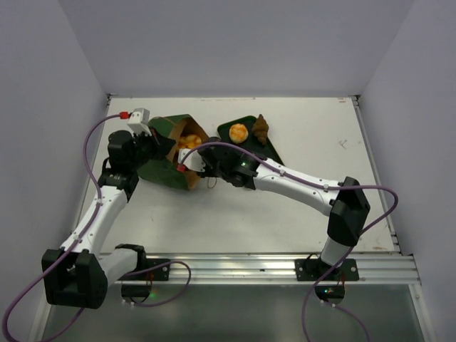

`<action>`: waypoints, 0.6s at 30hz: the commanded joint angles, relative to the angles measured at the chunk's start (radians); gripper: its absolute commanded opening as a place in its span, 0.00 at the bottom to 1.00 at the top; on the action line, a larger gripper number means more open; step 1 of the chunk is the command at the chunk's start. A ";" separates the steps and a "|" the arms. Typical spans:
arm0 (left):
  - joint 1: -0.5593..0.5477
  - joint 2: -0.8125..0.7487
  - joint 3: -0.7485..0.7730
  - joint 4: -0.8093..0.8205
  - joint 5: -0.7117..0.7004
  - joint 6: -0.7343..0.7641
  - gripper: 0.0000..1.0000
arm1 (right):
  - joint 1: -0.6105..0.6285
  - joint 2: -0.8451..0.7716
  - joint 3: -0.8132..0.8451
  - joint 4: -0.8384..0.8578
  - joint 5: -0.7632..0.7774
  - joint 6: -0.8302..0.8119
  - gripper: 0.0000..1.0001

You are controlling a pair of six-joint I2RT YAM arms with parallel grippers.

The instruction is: Take the fake bread out of the paper bag

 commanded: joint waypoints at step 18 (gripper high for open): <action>0.004 0.016 0.067 0.012 -0.015 -0.050 0.00 | 0.044 -0.025 -0.104 0.182 0.223 -0.147 0.44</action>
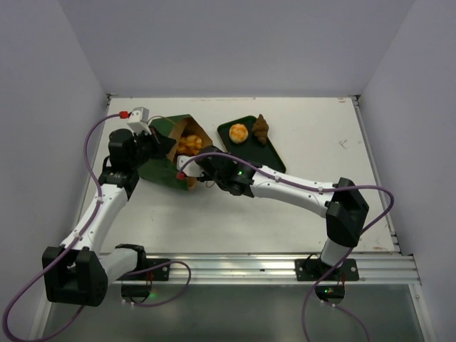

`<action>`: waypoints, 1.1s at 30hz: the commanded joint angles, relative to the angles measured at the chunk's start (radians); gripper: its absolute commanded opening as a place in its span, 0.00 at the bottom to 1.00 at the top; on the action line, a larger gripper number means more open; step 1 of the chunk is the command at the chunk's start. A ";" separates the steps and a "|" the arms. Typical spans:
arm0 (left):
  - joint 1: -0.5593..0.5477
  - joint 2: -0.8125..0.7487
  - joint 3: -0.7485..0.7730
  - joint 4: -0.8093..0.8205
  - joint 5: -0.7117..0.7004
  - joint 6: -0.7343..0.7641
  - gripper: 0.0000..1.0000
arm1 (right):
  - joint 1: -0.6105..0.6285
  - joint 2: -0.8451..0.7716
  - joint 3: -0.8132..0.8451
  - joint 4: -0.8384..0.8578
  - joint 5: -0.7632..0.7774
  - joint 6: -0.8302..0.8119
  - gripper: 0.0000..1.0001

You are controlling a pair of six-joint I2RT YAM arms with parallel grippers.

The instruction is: Take the fake bread out of the paper bag

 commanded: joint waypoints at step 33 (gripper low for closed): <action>0.013 0.017 0.015 0.046 -0.039 0.030 0.00 | -0.009 -0.073 0.110 -0.144 -0.098 0.110 0.01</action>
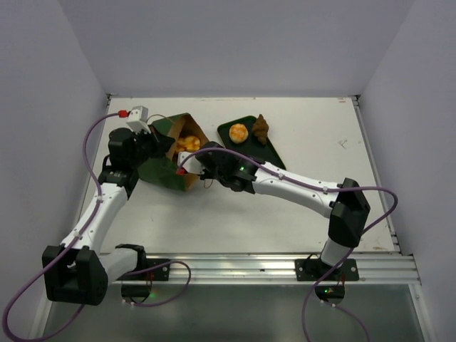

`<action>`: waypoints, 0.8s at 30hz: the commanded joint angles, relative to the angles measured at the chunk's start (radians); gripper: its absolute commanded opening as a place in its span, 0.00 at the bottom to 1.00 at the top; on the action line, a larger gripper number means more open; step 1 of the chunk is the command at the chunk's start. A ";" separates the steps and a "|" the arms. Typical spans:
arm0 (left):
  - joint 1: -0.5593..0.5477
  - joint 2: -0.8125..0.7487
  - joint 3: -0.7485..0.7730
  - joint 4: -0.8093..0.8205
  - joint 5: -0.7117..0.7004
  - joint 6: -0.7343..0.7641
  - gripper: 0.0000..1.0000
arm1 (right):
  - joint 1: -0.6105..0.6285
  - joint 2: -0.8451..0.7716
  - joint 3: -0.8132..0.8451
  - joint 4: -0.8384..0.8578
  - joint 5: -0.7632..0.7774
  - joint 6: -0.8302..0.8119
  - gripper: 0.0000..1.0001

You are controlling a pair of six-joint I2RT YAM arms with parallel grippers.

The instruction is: Take the fake bread out of the paper bag

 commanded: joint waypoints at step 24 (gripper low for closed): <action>0.016 0.100 0.076 0.023 -0.125 0.101 0.00 | -0.088 -0.322 -0.133 -0.112 -0.100 0.028 0.00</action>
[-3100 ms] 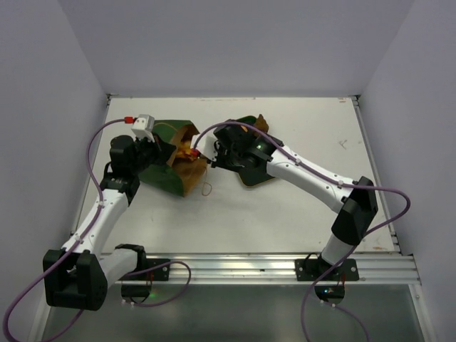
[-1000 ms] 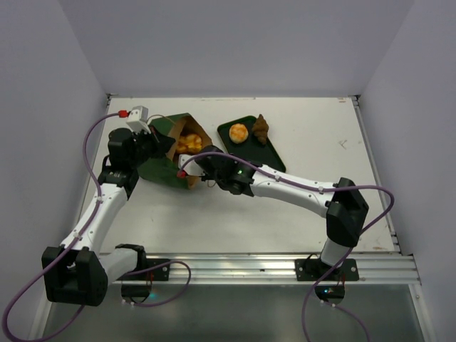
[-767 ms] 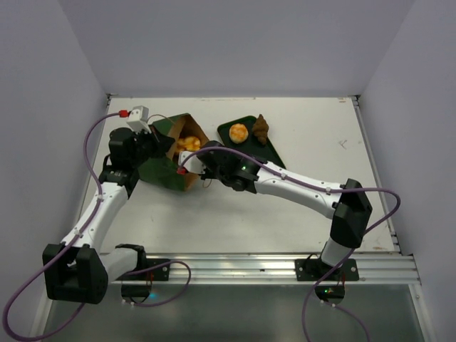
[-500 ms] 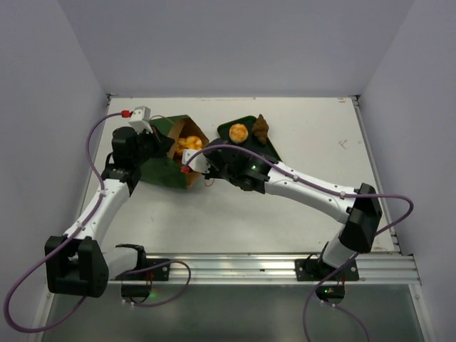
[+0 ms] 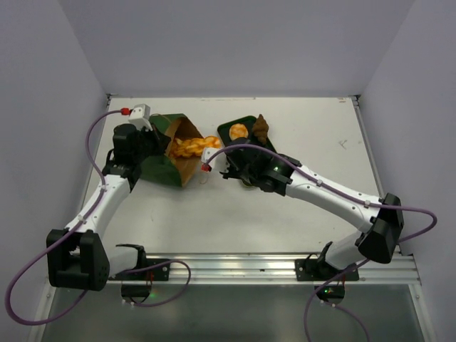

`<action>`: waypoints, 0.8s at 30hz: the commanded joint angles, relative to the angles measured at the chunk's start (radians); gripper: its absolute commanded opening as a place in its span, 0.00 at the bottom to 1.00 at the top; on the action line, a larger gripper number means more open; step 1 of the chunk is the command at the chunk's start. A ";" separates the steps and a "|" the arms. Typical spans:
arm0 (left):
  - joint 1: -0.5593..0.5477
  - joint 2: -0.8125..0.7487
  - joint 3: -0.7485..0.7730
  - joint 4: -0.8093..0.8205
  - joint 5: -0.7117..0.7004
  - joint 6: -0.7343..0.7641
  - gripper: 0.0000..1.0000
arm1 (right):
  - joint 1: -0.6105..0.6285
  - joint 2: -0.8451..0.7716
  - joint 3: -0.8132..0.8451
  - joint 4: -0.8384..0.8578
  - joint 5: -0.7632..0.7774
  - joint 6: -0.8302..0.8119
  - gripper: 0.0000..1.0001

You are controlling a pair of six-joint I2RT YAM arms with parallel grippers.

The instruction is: Take the fake bread out of the paper bag

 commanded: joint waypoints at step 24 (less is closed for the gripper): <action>0.017 0.040 0.076 -0.003 -0.100 0.046 0.00 | -0.289 -0.408 -0.127 -0.148 -0.256 0.085 0.00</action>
